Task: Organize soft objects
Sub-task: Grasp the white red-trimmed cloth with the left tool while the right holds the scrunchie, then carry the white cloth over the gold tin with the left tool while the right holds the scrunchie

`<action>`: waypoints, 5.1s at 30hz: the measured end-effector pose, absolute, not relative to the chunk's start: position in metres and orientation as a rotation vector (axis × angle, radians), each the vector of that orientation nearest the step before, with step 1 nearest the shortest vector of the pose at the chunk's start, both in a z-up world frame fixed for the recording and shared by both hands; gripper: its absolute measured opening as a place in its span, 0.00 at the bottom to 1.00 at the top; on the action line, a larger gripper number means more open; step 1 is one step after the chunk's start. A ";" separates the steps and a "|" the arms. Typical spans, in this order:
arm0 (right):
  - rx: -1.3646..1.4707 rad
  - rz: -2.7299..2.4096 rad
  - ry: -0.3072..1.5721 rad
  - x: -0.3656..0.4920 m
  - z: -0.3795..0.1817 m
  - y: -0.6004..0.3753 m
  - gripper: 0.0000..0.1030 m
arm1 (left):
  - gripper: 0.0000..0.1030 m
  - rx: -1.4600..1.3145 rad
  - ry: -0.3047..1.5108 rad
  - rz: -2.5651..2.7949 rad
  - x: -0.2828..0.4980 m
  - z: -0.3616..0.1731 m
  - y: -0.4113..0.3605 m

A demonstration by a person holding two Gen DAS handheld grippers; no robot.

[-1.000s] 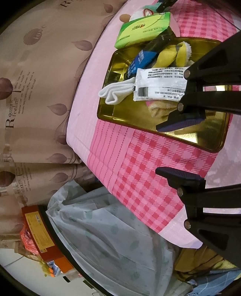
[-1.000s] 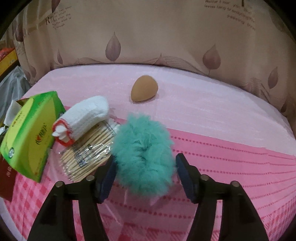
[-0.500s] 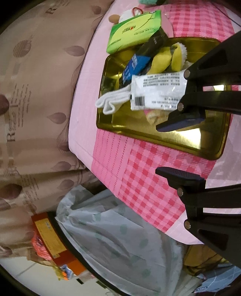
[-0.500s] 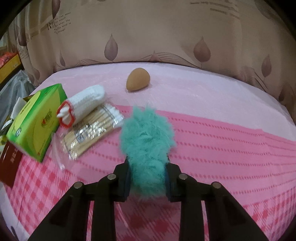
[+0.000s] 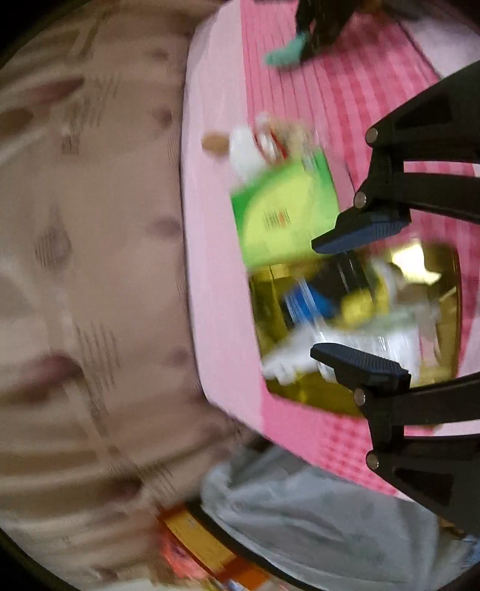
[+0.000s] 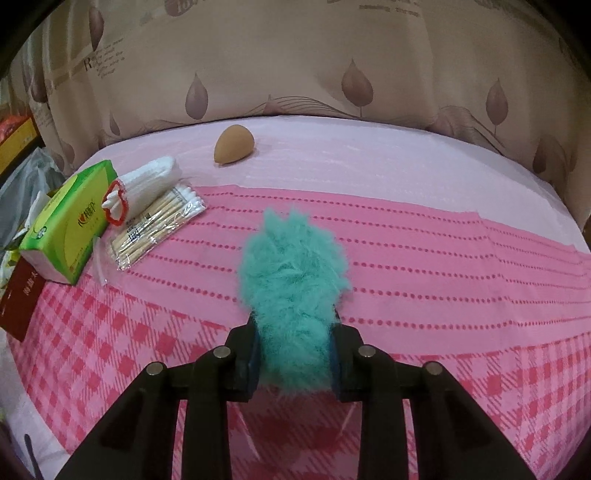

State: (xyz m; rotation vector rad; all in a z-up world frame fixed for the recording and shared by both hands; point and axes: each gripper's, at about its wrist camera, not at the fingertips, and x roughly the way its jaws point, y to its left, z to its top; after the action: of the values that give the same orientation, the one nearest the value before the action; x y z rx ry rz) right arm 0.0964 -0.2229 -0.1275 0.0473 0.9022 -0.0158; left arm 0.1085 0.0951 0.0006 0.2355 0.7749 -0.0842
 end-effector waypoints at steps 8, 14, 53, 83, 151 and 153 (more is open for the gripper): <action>0.034 -0.021 0.903 0.097 -0.127 -0.223 0.27 | 0.50 0.262 0.833 -0.278 0.134 0.006 0.011; 0.036 -0.012 0.904 0.099 -0.128 -0.219 0.29 | 0.50 0.289 0.945 -0.363 0.163 -0.024 -0.044; 0.061 0.010 0.903 0.096 -0.125 -0.221 0.34 | 0.17 0.325 1.074 -0.268 0.226 -0.065 -0.098; 0.051 -0.001 0.907 0.097 -0.126 -0.219 0.35 | 0.17 0.244 0.972 -0.220 0.196 0.003 -0.023; 0.010 -0.017 0.913 0.099 -0.127 -0.216 0.35 | 0.28 0.111 1.023 0.156 0.221 -0.045 0.190; 0.007 -0.018 0.913 0.099 -0.127 -0.215 0.35 | 0.29 0.102 1.015 0.149 0.216 -0.042 0.191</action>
State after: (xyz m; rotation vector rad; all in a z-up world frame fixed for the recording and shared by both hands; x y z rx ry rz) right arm 0.0987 -0.2153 -0.1267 0.0073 0.9129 -0.0183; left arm 0.2160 0.1913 -0.0422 0.1022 1.0145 0.1485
